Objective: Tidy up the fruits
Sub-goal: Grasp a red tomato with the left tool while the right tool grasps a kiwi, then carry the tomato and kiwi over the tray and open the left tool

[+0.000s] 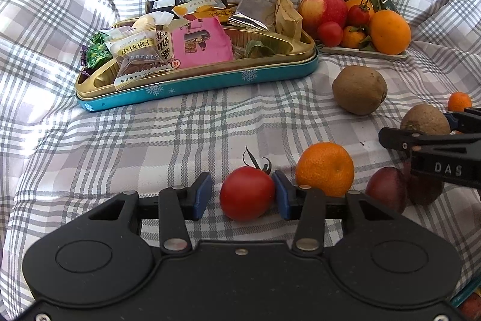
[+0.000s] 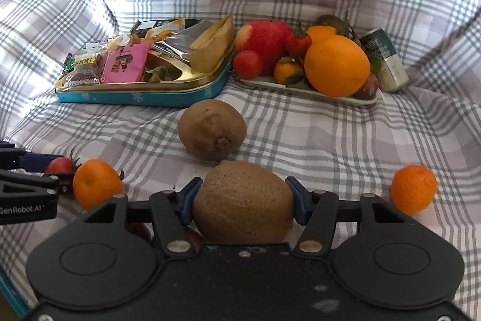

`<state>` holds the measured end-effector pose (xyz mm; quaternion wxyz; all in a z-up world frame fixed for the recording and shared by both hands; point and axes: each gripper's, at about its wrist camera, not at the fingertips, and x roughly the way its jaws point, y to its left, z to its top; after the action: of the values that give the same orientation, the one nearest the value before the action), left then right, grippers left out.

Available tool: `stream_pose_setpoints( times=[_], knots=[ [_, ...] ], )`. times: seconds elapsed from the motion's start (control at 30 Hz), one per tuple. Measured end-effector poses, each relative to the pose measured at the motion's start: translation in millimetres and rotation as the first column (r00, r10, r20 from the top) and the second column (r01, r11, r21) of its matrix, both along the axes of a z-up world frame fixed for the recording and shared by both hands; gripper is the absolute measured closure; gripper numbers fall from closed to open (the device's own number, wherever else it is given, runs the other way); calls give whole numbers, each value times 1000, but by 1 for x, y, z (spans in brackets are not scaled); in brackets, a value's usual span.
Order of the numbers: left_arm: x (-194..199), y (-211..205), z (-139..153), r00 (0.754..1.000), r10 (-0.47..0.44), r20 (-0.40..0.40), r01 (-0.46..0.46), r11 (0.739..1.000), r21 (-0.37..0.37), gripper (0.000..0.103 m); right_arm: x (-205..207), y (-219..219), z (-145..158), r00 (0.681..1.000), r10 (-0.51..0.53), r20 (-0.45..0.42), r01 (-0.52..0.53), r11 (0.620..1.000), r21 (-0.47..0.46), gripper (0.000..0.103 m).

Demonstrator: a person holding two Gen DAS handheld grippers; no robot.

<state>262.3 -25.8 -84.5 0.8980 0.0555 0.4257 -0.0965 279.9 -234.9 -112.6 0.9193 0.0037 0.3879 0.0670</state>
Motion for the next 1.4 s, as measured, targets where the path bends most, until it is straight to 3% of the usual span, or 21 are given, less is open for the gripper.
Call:
stream_pose_setpoints(
  times=[0.1, 0.47, 0.87, 1.23, 1.4],
  knots=[
    [0, 0, 0, 1000, 3, -2, -3, 1000, 0, 50, -4, 6, -3, 999, 23, 31, -22, 999, -46, 42],
    [4, -2, 3, 999, 11, -35, -10, 1000, 13, 50, -1, 4, -5, 999, 26, 27, -25, 999, -34, 42],
    [14, -3, 4, 994, 22, -103, -19, 999, 31, 51, 4, 7, 5, 996, -50, -74, 48, 998, -36, 42],
    [19, -6, 6, 988, 34, -152, -30, 999, 34, 58, -28, -11, 40, 973, -178, -149, 189, 980, 65, 42],
    [22, -7, 6, 984, 48, -173, -44, 999, 28, 58, -63, -10, 60, 975, -167, -144, 177, 982, 58, 42]
  ],
)
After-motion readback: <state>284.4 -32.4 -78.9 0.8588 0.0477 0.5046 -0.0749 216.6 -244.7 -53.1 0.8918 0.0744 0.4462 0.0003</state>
